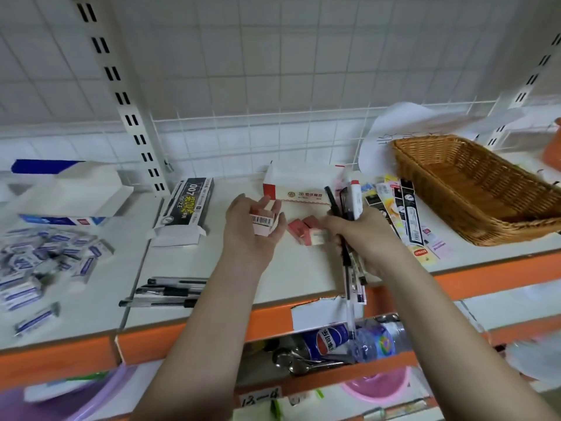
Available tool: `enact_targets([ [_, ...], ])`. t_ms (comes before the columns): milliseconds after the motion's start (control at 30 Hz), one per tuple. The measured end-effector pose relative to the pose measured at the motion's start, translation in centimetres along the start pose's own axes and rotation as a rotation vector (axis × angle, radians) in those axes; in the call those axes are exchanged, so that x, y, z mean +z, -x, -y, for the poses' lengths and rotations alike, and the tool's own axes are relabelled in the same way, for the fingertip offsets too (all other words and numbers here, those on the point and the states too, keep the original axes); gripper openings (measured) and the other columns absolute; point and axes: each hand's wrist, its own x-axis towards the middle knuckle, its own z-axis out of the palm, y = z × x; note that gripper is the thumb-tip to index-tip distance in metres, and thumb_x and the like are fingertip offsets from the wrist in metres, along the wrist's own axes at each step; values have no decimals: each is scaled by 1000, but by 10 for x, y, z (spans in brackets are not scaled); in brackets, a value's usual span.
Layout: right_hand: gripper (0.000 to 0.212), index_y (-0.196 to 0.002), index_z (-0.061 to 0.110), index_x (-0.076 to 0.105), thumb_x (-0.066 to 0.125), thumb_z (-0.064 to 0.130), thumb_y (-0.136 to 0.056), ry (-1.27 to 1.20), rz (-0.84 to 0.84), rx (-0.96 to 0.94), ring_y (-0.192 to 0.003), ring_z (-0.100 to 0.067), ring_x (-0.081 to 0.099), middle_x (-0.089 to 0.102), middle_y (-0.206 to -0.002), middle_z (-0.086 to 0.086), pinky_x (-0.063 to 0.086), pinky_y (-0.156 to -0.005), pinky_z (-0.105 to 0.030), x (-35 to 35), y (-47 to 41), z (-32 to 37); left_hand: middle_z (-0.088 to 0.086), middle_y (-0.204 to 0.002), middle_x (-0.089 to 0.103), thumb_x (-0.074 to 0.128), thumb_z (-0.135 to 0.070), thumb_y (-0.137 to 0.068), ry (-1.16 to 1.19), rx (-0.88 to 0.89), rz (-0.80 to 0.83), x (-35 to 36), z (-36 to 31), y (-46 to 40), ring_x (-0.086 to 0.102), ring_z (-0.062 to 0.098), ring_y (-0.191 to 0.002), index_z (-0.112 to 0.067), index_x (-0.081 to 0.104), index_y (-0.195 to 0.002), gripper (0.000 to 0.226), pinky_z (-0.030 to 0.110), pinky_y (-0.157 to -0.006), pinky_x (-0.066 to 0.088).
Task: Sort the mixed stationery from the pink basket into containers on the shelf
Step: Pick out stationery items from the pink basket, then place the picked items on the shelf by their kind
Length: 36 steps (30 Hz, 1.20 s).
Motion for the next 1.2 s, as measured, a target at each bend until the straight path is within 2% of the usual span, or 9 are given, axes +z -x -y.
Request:
enact_targets([
  [133,16,-72,7,53,61,4,-85,-118,-74,-35,-41,-22,47,50,-49,-10,44,-48,-32,7,-4,2,7,-81,61,45,-8,-88,-68,-92,25,-5,-6,7,56,20,-74,-11,56,-83,12,25,-59,41],
  [300,16,-74,8,64,74,20,-80,-113,222,-63,-40,-12,44,53,-48,-1,39,-41,-22,32,9,9,9,-81,61,47,-23,-95,-124,-60,76,2,4,6,59,22,-71,-12,54,-79,21,30,-66,47],
  [433,21,-85,-2,68,76,17,-78,-58,239,-105,-45,-14,47,56,-53,-3,38,-42,-24,39,8,3,5,-68,62,38,-53,-96,-232,-72,43,7,11,3,61,22,-71,-10,58,-82,50,41,-80,51],
  [567,19,-74,1,66,75,18,-78,34,144,-63,-37,-9,45,59,-56,-13,37,-41,-20,23,1,6,7,-69,58,41,-26,-99,-201,-203,-46,6,12,0,53,18,-61,-10,52,-78,28,20,-47,44],
  [700,21,-68,7,56,71,16,-80,174,48,-34,-41,-17,46,52,-51,-6,40,-48,-27,8,-8,2,5,-71,61,43,-12,-96,-298,-181,-117,-4,7,3,56,17,-63,-11,50,-77,21,15,-41,35],
  [867,15,-81,5,56,61,15,-91,-450,28,115,-41,-12,54,61,-67,-10,49,-43,-24,17,-5,20,0,-72,63,46,-14,-97,-753,121,17,-5,-10,27,53,12,-56,-16,61,-87,19,21,-49,37],
  [1000,18,-83,6,60,61,23,-89,-745,241,209,-58,-12,62,64,-64,-3,56,-64,-29,45,-4,28,-12,-65,59,57,-58,-80,-1394,315,227,-17,-11,56,51,-3,-50,-26,59,-93,35,13,-49,37],
  [1133,28,-106,5,59,55,29,-92,-778,317,237,-65,-9,69,71,-75,-2,57,-63,-22,75,-1,29,-9,-66,62,65,-49,-80,-1488,321,263,-33,-22,61,57,-4,-56,-25,58,-86,26,14,-52,43],
  [1200,25,-102,7,56,51,30,-94,-767,344,234,-64,-12,70,72,-72,-4,58,-59,-25,84,2,30,-10,-63,62,60,-45,-87,-1434,243,284,-38,-32,63,57,-4,-54,-28,57,-83,17,10,-48,41],
])
